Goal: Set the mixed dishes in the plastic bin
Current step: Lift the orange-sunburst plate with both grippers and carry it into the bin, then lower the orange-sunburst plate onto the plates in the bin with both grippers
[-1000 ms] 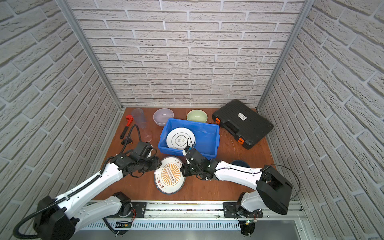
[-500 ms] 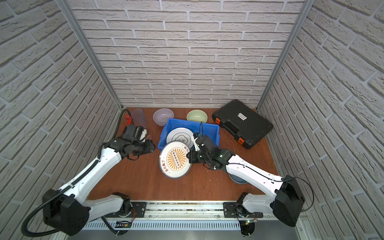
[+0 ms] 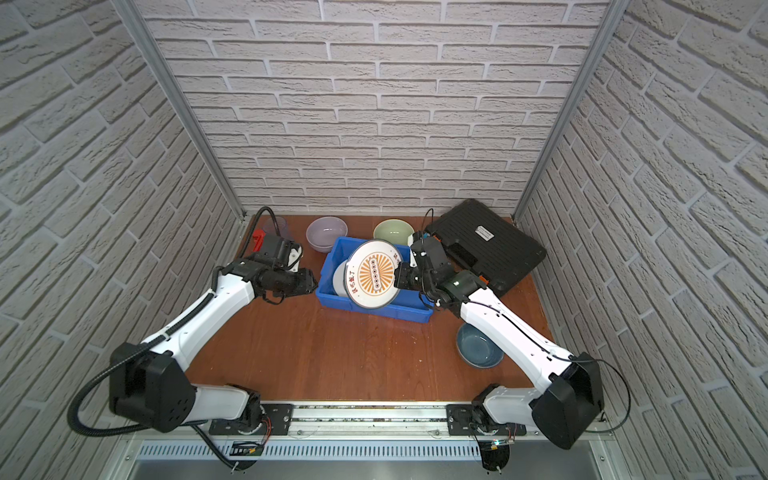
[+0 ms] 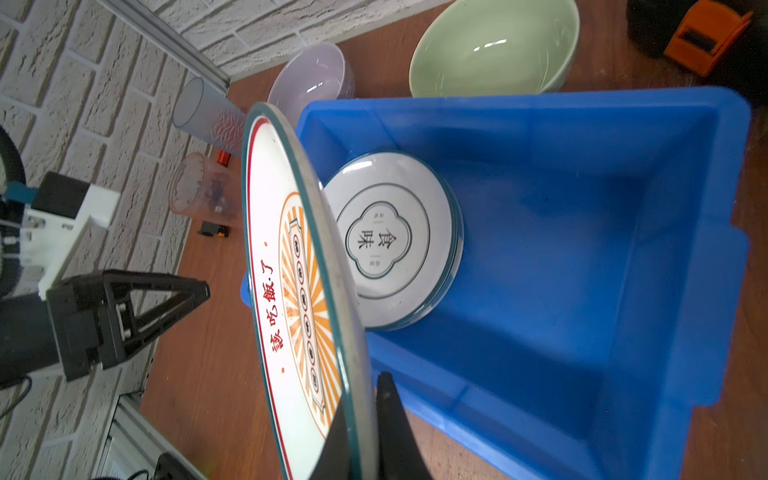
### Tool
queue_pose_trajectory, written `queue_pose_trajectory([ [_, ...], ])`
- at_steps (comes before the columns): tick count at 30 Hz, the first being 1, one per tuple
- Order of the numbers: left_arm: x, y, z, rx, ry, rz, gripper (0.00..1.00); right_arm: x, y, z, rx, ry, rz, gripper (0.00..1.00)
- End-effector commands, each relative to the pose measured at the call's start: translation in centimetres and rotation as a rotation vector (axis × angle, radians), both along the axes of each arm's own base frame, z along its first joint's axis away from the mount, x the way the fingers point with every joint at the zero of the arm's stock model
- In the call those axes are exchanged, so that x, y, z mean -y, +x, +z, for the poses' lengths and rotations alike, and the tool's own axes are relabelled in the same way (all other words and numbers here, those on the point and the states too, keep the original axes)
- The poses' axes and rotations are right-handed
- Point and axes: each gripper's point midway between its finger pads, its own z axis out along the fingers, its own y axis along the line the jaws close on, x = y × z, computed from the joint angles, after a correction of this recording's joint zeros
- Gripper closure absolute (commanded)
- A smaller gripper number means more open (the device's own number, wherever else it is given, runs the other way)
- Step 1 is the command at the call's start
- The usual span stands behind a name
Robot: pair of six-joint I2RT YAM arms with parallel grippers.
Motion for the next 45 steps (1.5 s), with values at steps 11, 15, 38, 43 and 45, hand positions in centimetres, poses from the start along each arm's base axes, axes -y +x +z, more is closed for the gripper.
queue_pose_trajectory([
  [11, 1.3, 1.5, -0.3, 0.026, -0.039, -0.069, 0.47, -2.3, 6.6, -1.2, 0.054, 0.023, -0.025, 0.94],
  [15, 1.4, 1.7, -0.9, 0.012, -0.042, -0.067, 0.46, -3.1, 7.3, -2.8, 0.025, 0.031, -0.012, 0.94],
  [38, 2.5, 1.9, -2.3, -0.022, -0.057, -0.079, 0.46, -6.8, 8.5, -9.2, -0.126, 0.104, 0.081, 0.79],
  [43, 2.7, 1.9, -2.3, -0.022, -0.057, -0.083, 0.47, -6.5, 8.3, -9.8, -0.14, 0.077, 0.081, 0.73],
  [45, 2.9, 2.0, -2.4, -0.023, -0.058, -0.085, 0.47, -6.2, 8.2, -10.1, -0.145, 0.06, 0.079, 0.71],
])
